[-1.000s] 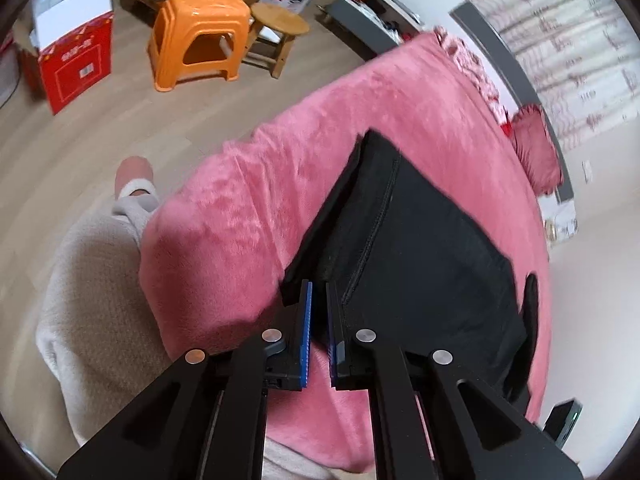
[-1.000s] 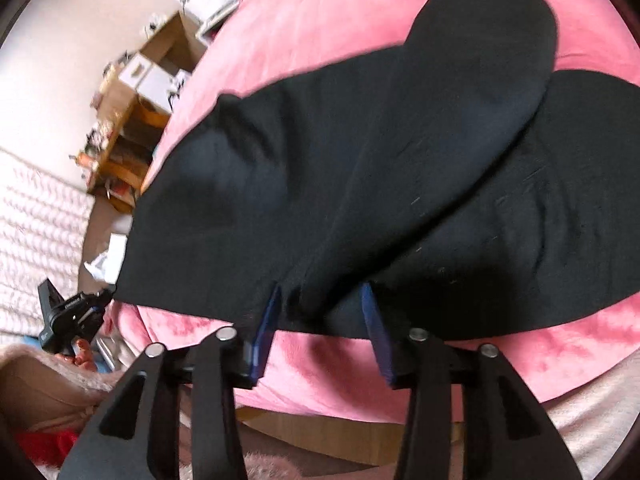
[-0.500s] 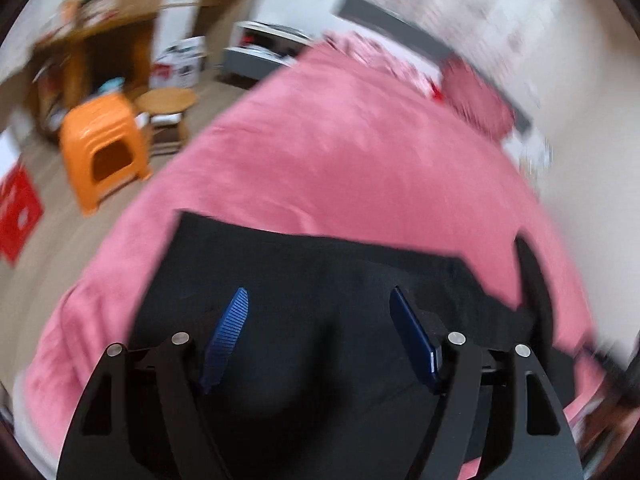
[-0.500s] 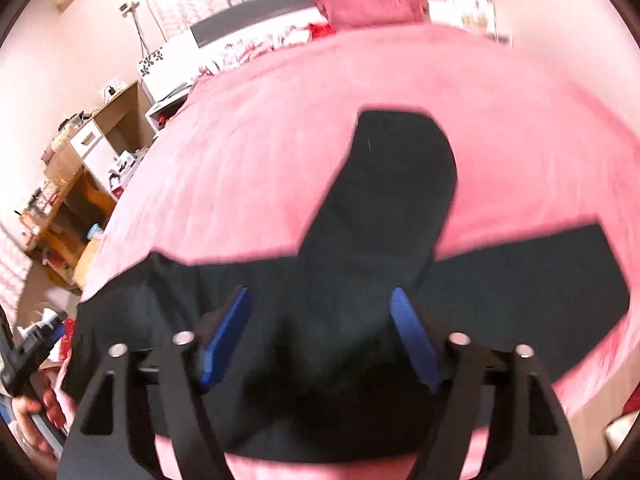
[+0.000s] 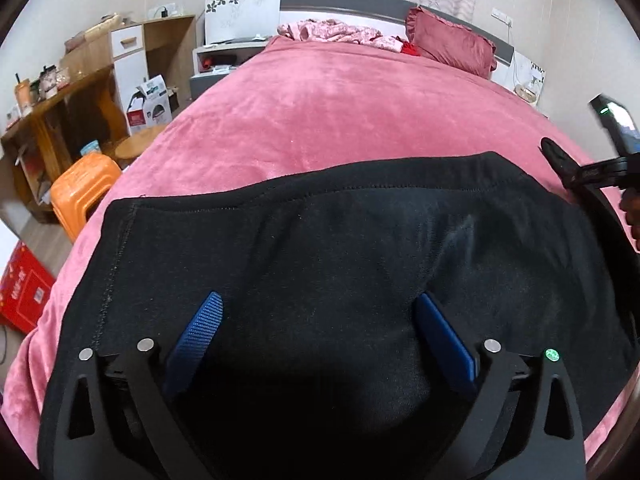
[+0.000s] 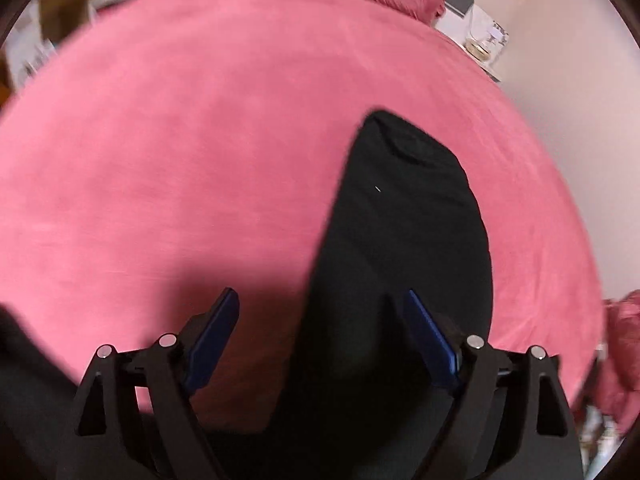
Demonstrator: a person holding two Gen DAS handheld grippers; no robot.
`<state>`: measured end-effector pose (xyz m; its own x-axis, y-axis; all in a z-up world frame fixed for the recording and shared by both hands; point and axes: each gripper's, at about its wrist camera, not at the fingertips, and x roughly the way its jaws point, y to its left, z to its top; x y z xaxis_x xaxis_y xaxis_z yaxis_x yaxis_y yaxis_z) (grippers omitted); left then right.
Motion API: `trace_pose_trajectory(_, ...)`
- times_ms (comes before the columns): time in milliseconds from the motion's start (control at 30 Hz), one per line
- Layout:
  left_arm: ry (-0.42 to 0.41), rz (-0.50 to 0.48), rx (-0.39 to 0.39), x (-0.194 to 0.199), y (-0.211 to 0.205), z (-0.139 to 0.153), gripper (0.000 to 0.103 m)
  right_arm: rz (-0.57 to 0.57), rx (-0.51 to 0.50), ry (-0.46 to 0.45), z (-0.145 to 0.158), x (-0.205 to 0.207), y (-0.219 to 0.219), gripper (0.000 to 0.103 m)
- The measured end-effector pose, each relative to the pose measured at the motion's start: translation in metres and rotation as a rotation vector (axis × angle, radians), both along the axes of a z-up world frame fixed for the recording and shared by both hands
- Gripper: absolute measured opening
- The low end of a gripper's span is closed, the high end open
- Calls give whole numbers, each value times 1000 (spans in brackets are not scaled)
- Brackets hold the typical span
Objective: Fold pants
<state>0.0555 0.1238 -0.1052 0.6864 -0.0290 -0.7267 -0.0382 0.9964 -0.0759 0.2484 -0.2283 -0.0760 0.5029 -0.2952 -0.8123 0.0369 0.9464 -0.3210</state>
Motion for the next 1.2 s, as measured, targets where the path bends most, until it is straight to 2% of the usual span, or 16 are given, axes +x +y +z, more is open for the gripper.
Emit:
trace_pose_trajectory(33, -4, -3, -6, -1, 0, 0, 98, -13, -13, 5, -5, 4, -4, 86)
trace_pose_trajectory(100, -6, -9, -21, -2, 0, 0, 99, -39, 36, -18, -8, 7, -19, 86)
trace_pose_trajectory(167, -8, -11, -26, -4, 0, 0, 99, -46, 80, -19, -7, 5, -34, 69)
trace_pose_trajectory(233, -8, -11, -22, -3, -2, -1, 99, -36, 123, -10, -6, 2, -50, 35)
trace_pose_trajectory(333, -8, -11, -18, -4, -4, -1, 99, -36, 153, -28, 7, -8, -71, 6)
trace_pose_trajectory(500, -8, -12, -20, -3, -4, -1, 99, -85, 221, -183, 55, -61, -124, 6)
trace_pose_trajectory(600, -9, -12, -22, -3, -4, -1, 99, -150, 330, -299, 79, -118, -166, 6)
trace_pose_trajectory(700, -8, -12, -21, -4, -5, 0, 99, -251, 440, -367, 85, -173, -199, 6)
trace_pose_trajectory(767, -8, -11, -20, -4, -4, 0, 99, -338, 536, -387, 72, -210, -223, 6)
trace_pose_trajectory(833, -7, -11, -17, -4, -5, 0, 99, -455, 636, -375, 44, -245, -251, 6)
trace_pose_trajectory(900, -6, -11, -13, -4, -6, 0, 99, -554, 755, -325, 6, -266, -272, 6)
trace_pose_trajectory(967, -3, -10, -6, -3, -6, 0, 99, -592, 859, -300, -23, -275, -284, 8)
trace_pose_trajectory(1000, 1, -9, 4, -3, -8, 1, 99, -587, 901, -299, -34, -278, -288, 12)
trace_pose_trajectory(1067, 15, -8, 27, -3, -11, 3, 99, -570, 937, -330, -35, -282, -293, 22)
trace_pose_trajectory(1133, 34, -8, 39, -4, -14, 8, 99, -555, 974, -402, -27, -285, -302, 53)
trace_pose_trajectory(1200, 27, -18, 7, -8, -17, 13, 99, -562, 1001, -464, -20, -282, -315, 58)
